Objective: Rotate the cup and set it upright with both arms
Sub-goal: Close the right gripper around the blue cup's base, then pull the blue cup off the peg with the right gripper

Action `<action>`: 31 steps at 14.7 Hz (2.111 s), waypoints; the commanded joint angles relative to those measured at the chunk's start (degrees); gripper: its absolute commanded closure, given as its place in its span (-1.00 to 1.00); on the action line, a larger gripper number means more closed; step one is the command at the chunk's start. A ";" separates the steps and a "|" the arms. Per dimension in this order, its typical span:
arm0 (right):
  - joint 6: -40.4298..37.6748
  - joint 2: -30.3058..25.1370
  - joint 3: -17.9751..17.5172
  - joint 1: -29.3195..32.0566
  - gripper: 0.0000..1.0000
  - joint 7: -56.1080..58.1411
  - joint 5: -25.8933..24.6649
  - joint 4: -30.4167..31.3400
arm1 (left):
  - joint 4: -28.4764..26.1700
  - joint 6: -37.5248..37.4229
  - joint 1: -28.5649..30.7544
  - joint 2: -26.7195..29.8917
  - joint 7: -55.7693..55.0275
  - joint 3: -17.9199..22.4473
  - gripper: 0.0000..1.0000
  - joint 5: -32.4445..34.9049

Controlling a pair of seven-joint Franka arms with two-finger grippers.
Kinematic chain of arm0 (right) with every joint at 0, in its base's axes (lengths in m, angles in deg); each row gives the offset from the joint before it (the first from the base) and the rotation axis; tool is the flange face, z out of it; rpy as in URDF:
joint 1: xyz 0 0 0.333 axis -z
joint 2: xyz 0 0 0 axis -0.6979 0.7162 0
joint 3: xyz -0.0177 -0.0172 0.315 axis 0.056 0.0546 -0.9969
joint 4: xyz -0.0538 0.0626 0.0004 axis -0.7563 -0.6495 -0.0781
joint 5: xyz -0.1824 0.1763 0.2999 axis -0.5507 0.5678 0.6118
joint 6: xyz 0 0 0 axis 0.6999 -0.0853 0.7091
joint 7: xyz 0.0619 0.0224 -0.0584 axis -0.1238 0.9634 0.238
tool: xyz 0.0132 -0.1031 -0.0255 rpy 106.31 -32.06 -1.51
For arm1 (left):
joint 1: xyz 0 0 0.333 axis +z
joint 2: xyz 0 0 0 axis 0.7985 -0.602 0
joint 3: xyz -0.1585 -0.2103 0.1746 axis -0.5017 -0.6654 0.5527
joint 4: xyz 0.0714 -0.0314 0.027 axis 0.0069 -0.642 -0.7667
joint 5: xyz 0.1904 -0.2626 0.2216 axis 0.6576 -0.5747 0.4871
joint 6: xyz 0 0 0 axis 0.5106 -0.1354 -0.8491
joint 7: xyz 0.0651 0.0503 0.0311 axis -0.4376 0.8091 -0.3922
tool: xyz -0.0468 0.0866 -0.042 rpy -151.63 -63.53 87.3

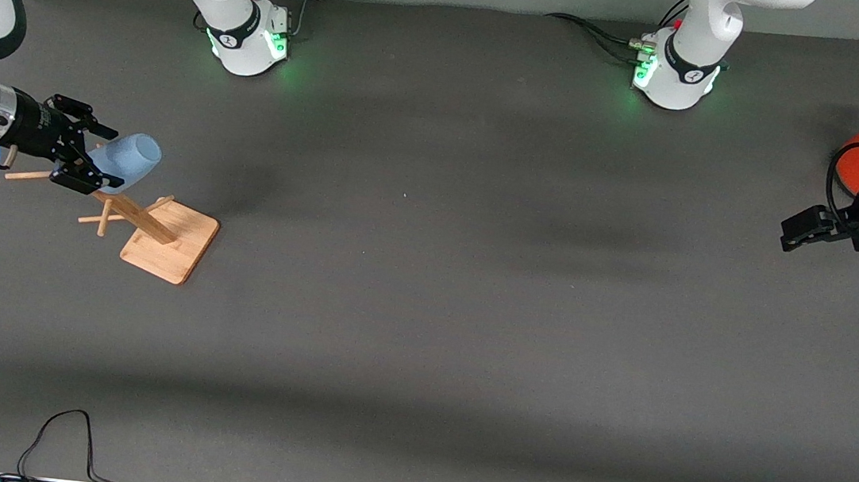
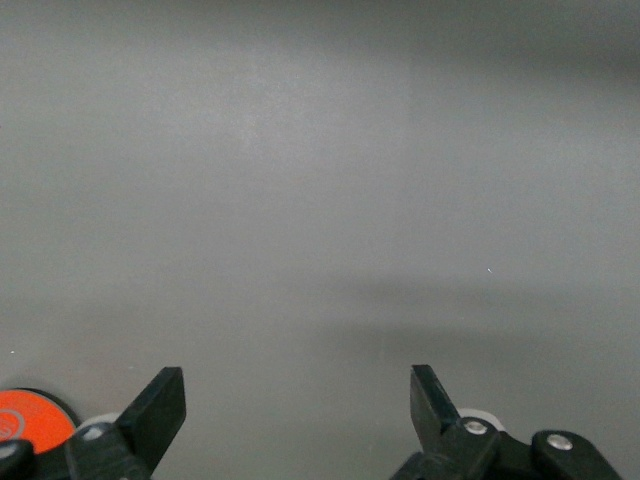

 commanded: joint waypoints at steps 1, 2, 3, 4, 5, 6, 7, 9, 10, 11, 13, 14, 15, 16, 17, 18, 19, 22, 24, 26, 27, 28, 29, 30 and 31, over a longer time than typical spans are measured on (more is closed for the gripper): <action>3.26 -1.11 -0.17 -0.11 -1.00 -0.65 -0.82 2.93 | 0.80 -0.94 -0.56 -0.41 -0.08 0.34 -1.00 0.42; 3.35 -1.11 -0.17 -0.11 -1.00 -0.65 -0.73 2.93 | 0.80 -0.94 -0.65 -0.41 -0.08 0.43 -1.00 0.42; 3.44 -0.93 -0.17 -0.11 -0.97 -0.65 -0.73 2.93 | 0.80 -0.94 -0.56 -0.41 -0.08 0.34 -1.00 0.42; 3.44 -0.93 -0.17 -0.11 -0.87 -0.65 -0.73 2.93 | 0.80 -0.85 -0.56 -0.41 -0.08 0.43 -1.00 0.42; 3.44 -0.93 -0.17 -0.11 -0.71 -0.65 -0.73 2.93 | 0.80 -0.85 -0.56 -0.41 -0.08 0.34 -1.00 0.42; 3.44 -0.93 -0.17 -0.11 -0.53 -0.65 -0.64 2.93 | 0.80 -0.85 -0.56 -0.41 -0.08 0.43 -1.00 0.42; 3.35 -0.93 -0.17 -0.11 -0.41 -0.56 -0.64 2.85 | 0.80 -0.85 -0.47 -0.41 -0.08 0.43 -1.00 0.42; 3.09 -0.93 -0.08 -0.11 -0.36 -0.56 -0.64 2.58 | 0.80 -0.85 -0.56 -0.41 -0.08 0.34 -1.00 0.42; 2.74 -1.02 -0.08 -0.11 -0.36 -0.56 -0.64 2.06 | 0.80 -0.85 -0.56 -0.41 -0.08 0.43 -1.00 0.42; 2.56 -1.02 -0.08 -0.11 -0.36 -0.74 -0.55 1.36 | 0.80 -0.85 -0.56 -0.41 -0.08 0.43 -1.00 0.42; 1.07 -0.85 -0.08 -0.20 -0.36 -1.26 -0.29 -0.40 | 0.80 -0.85 -0.56 -0.41 -0.08 0.43 -1.00 0.42; 0.28 -0.76 -0.17 -0.28 -0.36 -1.35 -0.20 -1.19 | 0.80 -0.76 -0.56 -0.50 -0.08 0.43 -1.00 0.42; -0.42 -0.93 -0.35 -0.29 -0.36 -1.35 -0.20 -1.89 | 0.80 -0.76 -0.65 -0.50 -0.08 0.43 -1.00 0.42; -1.21 -1.02 -0.52 -0.37 -0.36 -1.53 -0.20 -2.51 | 0.80 -0.76 -0.65 -0.50 -0.08 0.34 -1.00 0.42; -2.00 -0.93 -0.52 -0.37 -0.36 -1.53 0.06 -3.39 | 0.80 -0.76 -0.65 -0.50 -0.08 0.34 -1.00 0.42; -2.27 -0.93 -0.52 -0.29 -0.36 -1.62 0.15 -3.83 | 0.80 -0.76 -0.65 -0.59 -0.08 0.34 -1.00 0.42; -2.27 -1.02 -0.52 -0.37 -0.36 -1.97 0.50 -3.92 | 0.80 -0.76 -0.65 -0.59 -0.08 0.43 -1.00 0.42; -2.27 -1.11 -0.79 -0.46 -0.36 -3.63 1.38 -4.36 | 0.80 -0.68 -0.56 -0.59 -0.08 0.43 -1.00 0.42; -3.06 -1.11 -1.31 -0.46 -0.36 -5.12 2.43 -5.24 | 0.80 -0.67 -0.56 -0.59 -0.08 0.34 -1.00 0.42; -4.03 -1.11 -3.07 -0.46 -0.36 -5.92 3.22 -6.12 | 0.80 -0.67 -0.56 -0.59 -0.08 0.34 -1.00 0.42; -4.21 -1.11 -3.59 -0.46 -0.36 -7.23 3.31 -6.47 | 0.80 -0.67 -0.56 -0.59 -0.08 0.43 -1.00 0.42; -4.47 -1.11 -4.90 -0.46 -0.36 -8.37 3.40 -7.17 | 0.80 -0.67 -0.56 -0.59 -0.08 0.43 -1.00 0.42; -4.73 -1.11 -6.48 -0.46 -0.36 -10.21 3.40 -8.13 | 0.80 -0.67 -0.56 -0.59 -0.08 0.43 -1.00 0.42; -4.82 -0.93 -7.89 -0.46 -0.36 -12.58 3.40 -9.10 | 0.80 -0.67 -0.56 -0.59 -0.08 0.34 -1.00 0.42; -4.82 -0.76 -9.56 -0.46 -0.36 -14.34 4.01 -9.89 | 0.80 -0.59 -0.56 -0.59 -0.08 0.34 -1.00 0.42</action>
